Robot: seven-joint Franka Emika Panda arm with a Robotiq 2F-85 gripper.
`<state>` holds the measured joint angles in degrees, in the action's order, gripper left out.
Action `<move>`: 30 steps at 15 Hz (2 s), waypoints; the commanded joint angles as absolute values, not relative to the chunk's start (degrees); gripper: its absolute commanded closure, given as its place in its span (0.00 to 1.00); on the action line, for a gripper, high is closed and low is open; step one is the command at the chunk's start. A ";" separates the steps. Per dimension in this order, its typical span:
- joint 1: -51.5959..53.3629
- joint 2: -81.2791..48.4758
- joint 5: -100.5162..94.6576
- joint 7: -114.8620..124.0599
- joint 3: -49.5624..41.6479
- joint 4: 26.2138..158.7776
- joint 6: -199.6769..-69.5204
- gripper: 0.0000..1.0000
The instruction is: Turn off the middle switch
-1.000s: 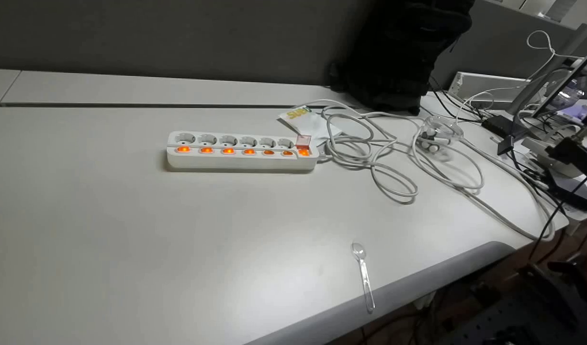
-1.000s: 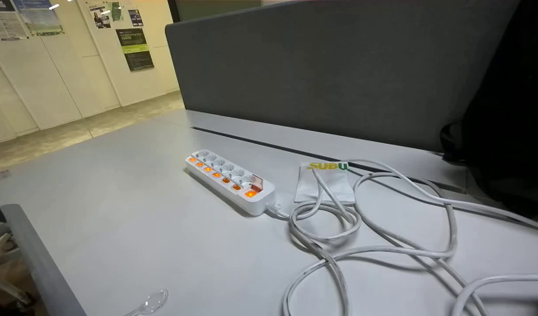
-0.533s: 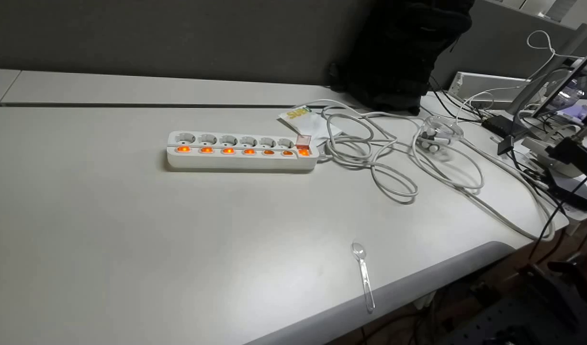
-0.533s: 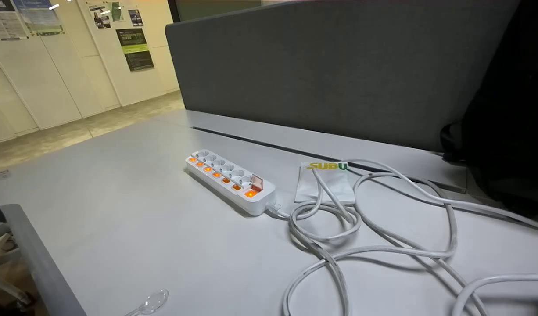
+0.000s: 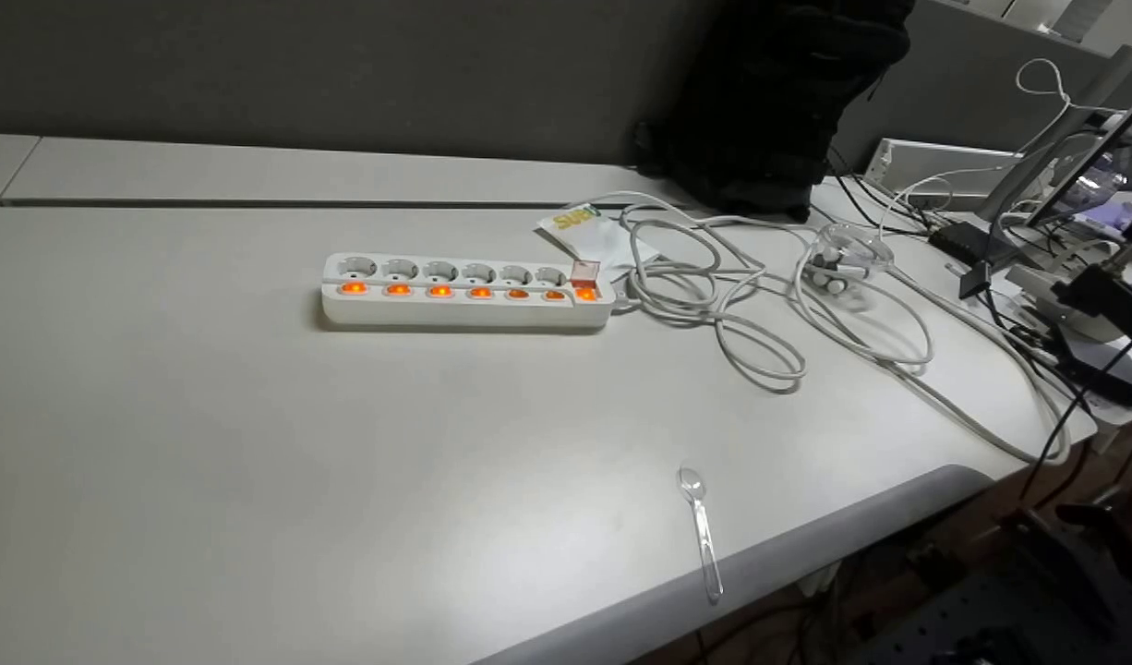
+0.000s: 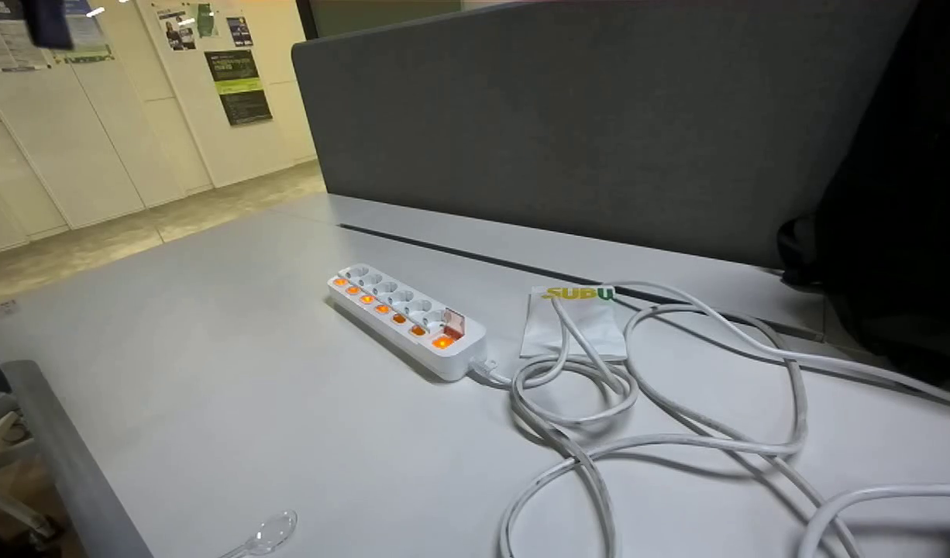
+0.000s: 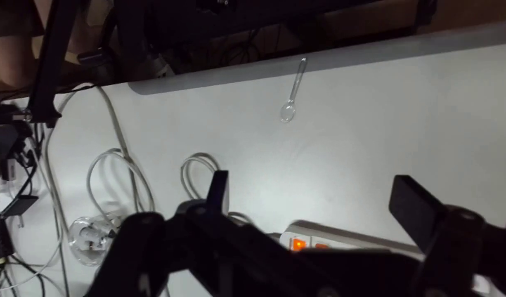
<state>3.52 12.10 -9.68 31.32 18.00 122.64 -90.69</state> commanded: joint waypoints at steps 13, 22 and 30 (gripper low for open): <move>5.76 -8.00 -12.11 49.04 8.45 121.26 -126.58 0.61; 6.32 -14.23 -6.61 40.18 4.95 120.85 -129.10 1.00; 7.74 -14.72 -9.05 42.77 3.13 122.36 -131.63 1.00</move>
<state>6.11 -14.13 -7.93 40.70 5.12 122.14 -129.89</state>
